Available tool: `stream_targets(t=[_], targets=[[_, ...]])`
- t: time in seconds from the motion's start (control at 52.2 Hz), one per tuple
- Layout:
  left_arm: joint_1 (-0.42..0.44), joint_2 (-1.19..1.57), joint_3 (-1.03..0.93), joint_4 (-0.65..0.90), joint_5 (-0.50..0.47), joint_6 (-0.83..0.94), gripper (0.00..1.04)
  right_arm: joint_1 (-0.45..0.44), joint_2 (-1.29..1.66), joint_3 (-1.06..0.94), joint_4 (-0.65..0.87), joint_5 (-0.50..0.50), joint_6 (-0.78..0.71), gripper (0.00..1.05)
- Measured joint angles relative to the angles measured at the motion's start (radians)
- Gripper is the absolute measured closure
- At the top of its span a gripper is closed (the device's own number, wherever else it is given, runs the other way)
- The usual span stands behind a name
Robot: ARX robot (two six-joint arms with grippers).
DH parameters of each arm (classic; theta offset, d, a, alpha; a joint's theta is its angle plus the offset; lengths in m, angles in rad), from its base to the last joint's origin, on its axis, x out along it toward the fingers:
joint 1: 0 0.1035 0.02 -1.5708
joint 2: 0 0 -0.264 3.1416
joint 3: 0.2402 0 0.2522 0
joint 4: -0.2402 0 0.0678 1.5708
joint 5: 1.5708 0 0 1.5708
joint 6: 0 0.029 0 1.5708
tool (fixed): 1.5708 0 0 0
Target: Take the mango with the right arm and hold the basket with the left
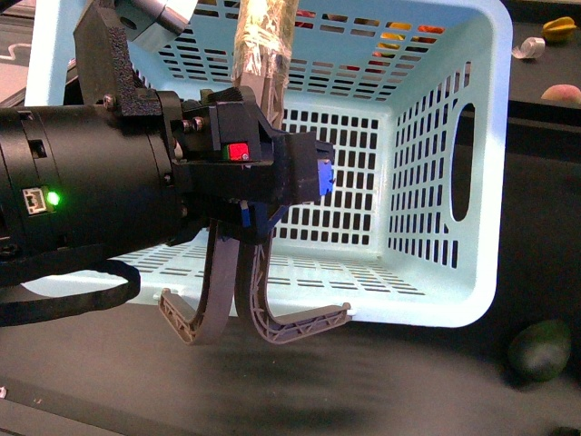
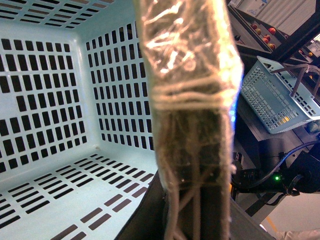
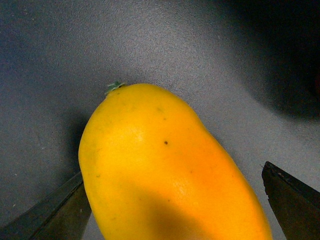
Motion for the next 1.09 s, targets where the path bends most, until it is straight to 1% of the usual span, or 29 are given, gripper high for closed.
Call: stream_targets(t=[0.038, 0.173, 0.249, 0.345, 0.46, 0.69, 0.901, 1.093], targets=[[0.0, 0.0, 0.0, 0.0, 0.0, 0.0, 0.96, 0.0, 0.0, 0.0, 0.0, 0.0, 0.003, 0.1], [0.0, 0.0, 0.0, 0.0, 0.0, 0.0, 0.96, 0.0, 0.002, 0.0, 0.006, -0.001, 0.008, 0.27], [0.0, 0.0, 0.0, 0.0, 0.0, 0.0, 0.96, 0.0, 0.002, -0.002, 0.01, -0.001, 0.01, 0.35], [0.0, 0.0, 0.0, 0.0, 0.0, 0.0, 0.96, -0.002, 0.002, -0.005, 0.011, -0.004, 0.017, 0.41], [0.0, 0.0, 0.0, 0.0, 0.0, 0.0, 0.96, -0.005, -0.005, -0.014, 0.014, -0.011, 0.03, 0.44], [0.0, 0.0, 0.0, 0.0, 0.0, 0.0, 0.96, -0.007, -0.084, -0.08, 0.04, -0.061, 0.094, 0.44], [0.0, 0.0, 0.0, 0.0, 0.0, 0.0, 0.96, -0.005, -0.244, -0.156, 0.045, -0.126, 0.178, 0.45], [0.0, 0.0, 0.0, 0.0, 0.0, 0.0, 0.96, 0.016, -0.462, -0.24, 0.034, -0.187, 0.298, 0.45]])
